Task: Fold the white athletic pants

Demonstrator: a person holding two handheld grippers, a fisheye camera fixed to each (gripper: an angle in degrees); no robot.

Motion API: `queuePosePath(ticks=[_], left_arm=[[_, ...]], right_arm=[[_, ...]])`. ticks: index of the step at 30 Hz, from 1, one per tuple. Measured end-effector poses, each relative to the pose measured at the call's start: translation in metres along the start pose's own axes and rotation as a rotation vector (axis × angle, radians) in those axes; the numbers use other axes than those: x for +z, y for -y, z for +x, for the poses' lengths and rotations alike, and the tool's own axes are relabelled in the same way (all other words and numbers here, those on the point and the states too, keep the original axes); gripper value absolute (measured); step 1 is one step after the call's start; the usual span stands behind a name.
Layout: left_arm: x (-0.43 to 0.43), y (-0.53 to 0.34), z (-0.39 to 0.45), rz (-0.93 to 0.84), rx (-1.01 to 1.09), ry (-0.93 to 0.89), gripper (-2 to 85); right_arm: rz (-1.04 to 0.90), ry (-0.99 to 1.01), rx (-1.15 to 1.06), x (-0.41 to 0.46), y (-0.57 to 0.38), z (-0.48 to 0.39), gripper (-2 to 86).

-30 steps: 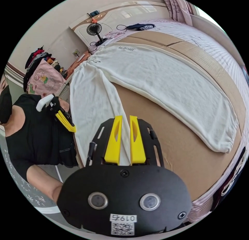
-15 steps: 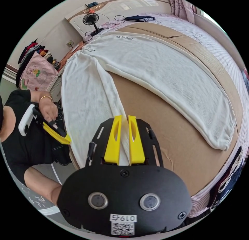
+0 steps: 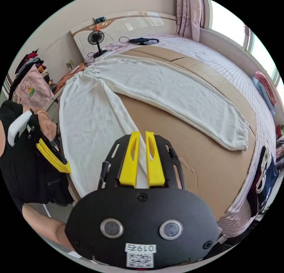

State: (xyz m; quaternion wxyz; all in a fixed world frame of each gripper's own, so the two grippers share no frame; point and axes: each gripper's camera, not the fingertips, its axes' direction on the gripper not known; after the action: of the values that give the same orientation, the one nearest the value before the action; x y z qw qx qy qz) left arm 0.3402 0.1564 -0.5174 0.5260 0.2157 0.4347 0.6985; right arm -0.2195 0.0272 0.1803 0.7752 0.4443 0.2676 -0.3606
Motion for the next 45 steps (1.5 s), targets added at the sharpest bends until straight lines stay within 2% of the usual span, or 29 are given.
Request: queuePosePath(ticks=[2,6,8,11,18,24,28,33,36,39,42,45], left_arm=[[-0.021,-0.002,-0.049,0.092,-0.082,-0.046,1.0],[-0.031,0.01,-0.142,0.189,-0.233,0.03,1.1],[0.004,0.033,-0.206,0.114,-0.264,-0.062,1.3],[0.057,0.067,-0.253,-0.003,-0.243,-0.183,1.9],[0.103,0.117,-0.269,-0.089,-0.132,-0.116,1.3],[0.116,0.128,-0.294,-0.088,-0.129,-0.148,0.9],[0.12,0.134,-0.302,-0.065,-0.124,-0.118,0.8],[0.131,0.141,-0.306,-0.081,-0.107,-0.091,0.7],[0.123,0.145,-0.313,-0.052,-0.128,-0.06,0.7],[0.117,0.158,-0.32,0.007,-0.129,-0.135,0.7],[0.138,0.182,-0.318,-0.057,-0.107,-0.108,0.7],[0.162,0.203,-0.314,-0.107,-0.077,-0.118,0.7]], right_arm=[[0.129,-0.048,-0.002,-0.047,-0.041,-0.038,5.9],[0.221,-0.09,-0.066,-0.084,-0.099,-0.118,6.0],[0.177,-0.12,-0.078,-0.085,-0.128,-0.167,6.8],[0.136,-0.072,-0.064,-0.086,-0.154,-0.214,8.7],[0.04,-0.074,-0.109,-0.095,-0.186,-0.283,9.4],[0.041,-0.032,-0.135,-0.115,-0.206,-0.313,1.2],[0.035,-0.024,-0.133,-0.134,-0.22,-0.336,-0.4],[0.049,-0.025,-0.119,-0.153,-0.234,-0.358,1.5],[0.051,-0.078,-0.099,-0.178,-0.245,-0.369,6.1],[0.072,-0.144,-0.061,-0.206,-0.262,-0.375,7.4],[-0.007,-0.212,-0.063,-0.212,-0.272,-0.385,7.7],[-0.039,-0.187,-0.079,-0.214,-0.275,-0.398,8.1]])
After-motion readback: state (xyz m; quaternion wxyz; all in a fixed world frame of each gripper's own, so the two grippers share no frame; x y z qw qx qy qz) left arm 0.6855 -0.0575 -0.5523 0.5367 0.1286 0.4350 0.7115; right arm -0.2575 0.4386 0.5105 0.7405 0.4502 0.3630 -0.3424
